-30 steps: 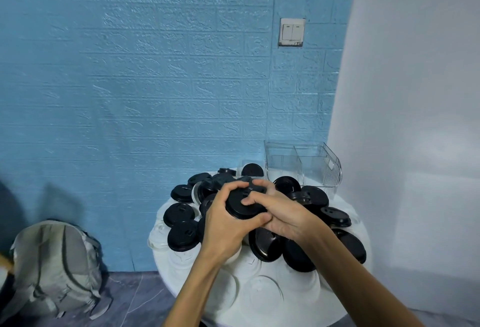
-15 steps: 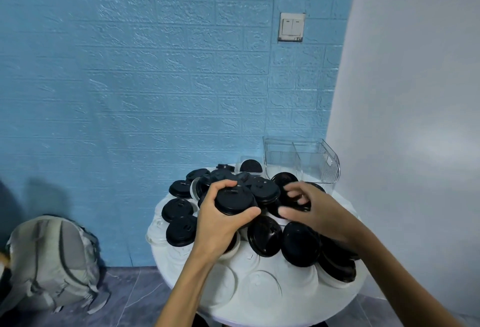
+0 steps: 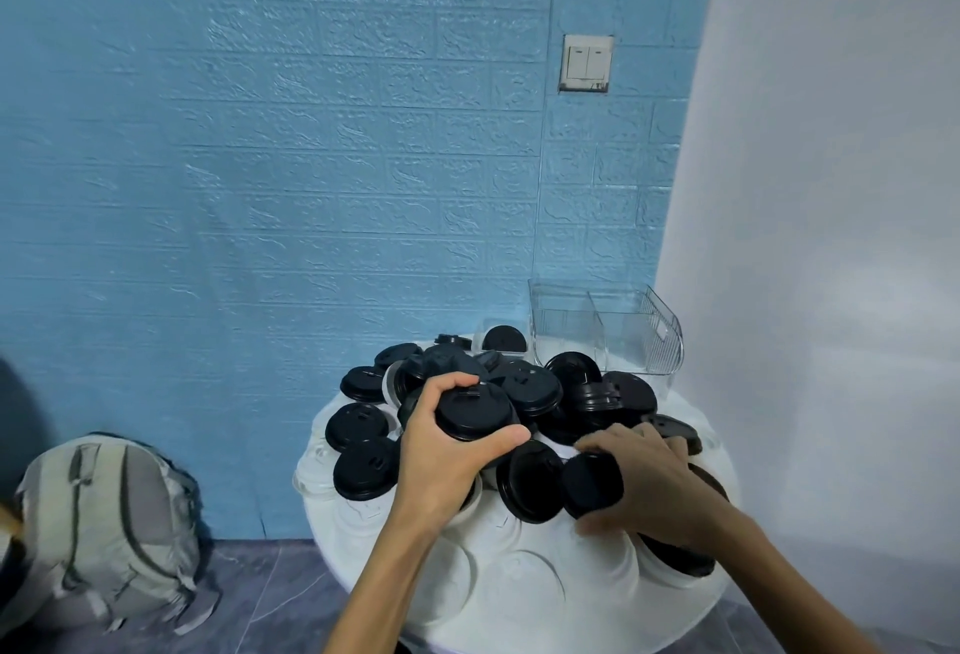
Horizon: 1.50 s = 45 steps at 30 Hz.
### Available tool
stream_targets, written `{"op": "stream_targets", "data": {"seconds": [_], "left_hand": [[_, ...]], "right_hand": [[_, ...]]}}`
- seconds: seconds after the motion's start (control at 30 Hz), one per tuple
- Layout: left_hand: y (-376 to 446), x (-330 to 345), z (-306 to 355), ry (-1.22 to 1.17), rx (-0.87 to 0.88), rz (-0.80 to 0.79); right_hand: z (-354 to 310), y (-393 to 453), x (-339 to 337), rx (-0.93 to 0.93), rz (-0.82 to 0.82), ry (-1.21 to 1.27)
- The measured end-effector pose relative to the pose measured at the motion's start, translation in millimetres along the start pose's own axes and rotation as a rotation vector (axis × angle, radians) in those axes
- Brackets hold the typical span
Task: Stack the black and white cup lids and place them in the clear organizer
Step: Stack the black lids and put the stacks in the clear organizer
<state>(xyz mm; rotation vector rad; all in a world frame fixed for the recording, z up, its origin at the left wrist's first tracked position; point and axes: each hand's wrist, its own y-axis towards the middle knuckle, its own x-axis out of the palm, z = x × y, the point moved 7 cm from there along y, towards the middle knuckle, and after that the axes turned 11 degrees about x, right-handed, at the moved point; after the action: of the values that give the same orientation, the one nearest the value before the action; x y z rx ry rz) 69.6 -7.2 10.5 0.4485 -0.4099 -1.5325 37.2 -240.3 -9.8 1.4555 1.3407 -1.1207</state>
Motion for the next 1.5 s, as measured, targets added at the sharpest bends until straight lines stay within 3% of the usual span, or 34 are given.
{"op": "stream_targets", "data": {"seconds": [0.07,0.17,0.27,0.4,0.8,0.87,1.03,1.33,1.5], "left_hand": [[0.2,-0.6,-0.5,0.002,-0.001,0.001],[-1.7,3.6,-0.2,0.001,-0.003,-0.018],[-3.1,10.5,3.6,0.008,0.021,-0.034],[-1.9,13.5,7.5,0.024,0.067,-0.042],[-3.5,9.2,0.2,0.010,0.082,-0.035],[-2.8,8.3,4.5,0.014,0.094,-0.036],[-1.3,-1.1,1.6,0.028,0.045,-0.026],[-7.4,17.2,4.1,-0.004,-0.006,-0.054],[-5.8,16.9,6.5,-0.005,-0.006,-0.043]], "right_hand": [[-4.6,3.3,-15.0,0.000,0.061,0.132],[-19.7,6.0,-47.4,-0.016,0.167,0.532],[-57.9,7.3,-61.1,-0.110,0.071,0.783],[-96.1,15.8,-54.8,-0.197,0.050,0.678],[-107.9,17.5,-26.0,-0.267,-0.093,0.643],[-92.2,15.6,-34.1,-0.229,-0.094,0.700],[8.8,-0.8,-65.3,0.050,0.166,0.648],[97.0,-31.8,-11.8,0.264,0.221,0.260],[108.0,-28.1,3.7,0.299,0.234,0.274]]}}
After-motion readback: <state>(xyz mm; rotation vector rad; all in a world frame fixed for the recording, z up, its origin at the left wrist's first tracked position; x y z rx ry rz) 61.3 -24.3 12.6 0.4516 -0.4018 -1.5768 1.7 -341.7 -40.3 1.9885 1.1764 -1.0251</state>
